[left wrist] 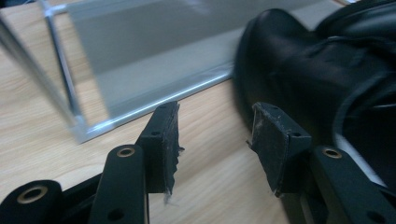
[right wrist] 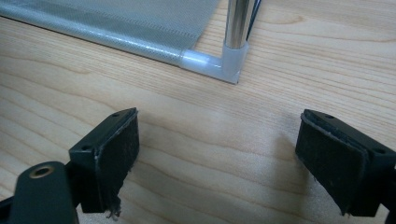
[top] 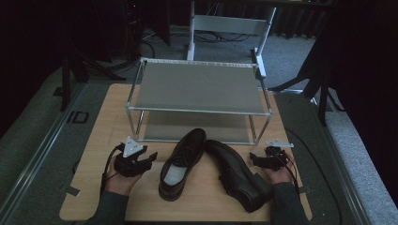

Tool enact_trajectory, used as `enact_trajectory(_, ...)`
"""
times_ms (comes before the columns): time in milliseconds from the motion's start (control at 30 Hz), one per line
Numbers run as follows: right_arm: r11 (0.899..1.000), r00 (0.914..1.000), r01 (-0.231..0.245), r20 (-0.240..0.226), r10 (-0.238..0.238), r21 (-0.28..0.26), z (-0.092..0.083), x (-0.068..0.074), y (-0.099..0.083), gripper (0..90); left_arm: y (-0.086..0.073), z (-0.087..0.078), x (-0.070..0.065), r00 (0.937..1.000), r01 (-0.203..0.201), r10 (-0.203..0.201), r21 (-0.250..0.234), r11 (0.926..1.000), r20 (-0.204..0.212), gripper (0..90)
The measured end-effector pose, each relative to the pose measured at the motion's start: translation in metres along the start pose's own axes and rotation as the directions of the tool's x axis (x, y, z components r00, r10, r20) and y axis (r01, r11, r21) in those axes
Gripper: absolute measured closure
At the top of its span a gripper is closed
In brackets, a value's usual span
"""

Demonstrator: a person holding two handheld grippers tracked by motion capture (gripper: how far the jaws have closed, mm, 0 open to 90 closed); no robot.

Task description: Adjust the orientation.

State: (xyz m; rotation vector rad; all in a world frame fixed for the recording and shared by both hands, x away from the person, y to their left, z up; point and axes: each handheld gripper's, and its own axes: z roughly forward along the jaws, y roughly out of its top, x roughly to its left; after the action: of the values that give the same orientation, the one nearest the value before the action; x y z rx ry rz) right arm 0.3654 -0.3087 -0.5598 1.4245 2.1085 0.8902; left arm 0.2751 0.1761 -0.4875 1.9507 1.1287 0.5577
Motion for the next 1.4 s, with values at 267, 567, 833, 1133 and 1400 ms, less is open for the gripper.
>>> enact_trajectory(267,1.0,1.0,-0.003,0.0,0.003,-0.001,0.0,0.0,0.0,13.0,0.007,-0.003,-0.019,0.9956,-0.059,0.059,-0.003,0.9983,0.073,51.9)
enact_trajectory(567,1.0,1.0,-0.003,0.001,0.003,0.0,0.0,0.0,0.0,13.1,0.012,0.002,-0.033,0.9871,-0.098,0.098,-0.003,0.9951,0.126,51.5)
enact_trajectory(833,1.0,1.0,-0.003,0.002,0.003,-0.001,0.0,0.0,0.0,13.0,0.02,0.003,-0.037,0.9832,-0.117,0.119,-0.023,0.9928,0.138,49.7)
enact_trajectory(1133,1.0,1.0,-0.004,0.002,0.004,0.0,0.0,0.0,0.0,13.0,0.022,0.014,-0.042,0.9754,-0.162,0.158,0.016,0.9866,0.154,48.9)
enact_trajectory(1400,1.0,1.0,-0.004,0.002,0.004,-0.001,0.0,0.0,0.0,13.1,0.02,0.018,-0.044,0.9694,-0.205,0.194,0.065,0.9766,0.151,47.8)
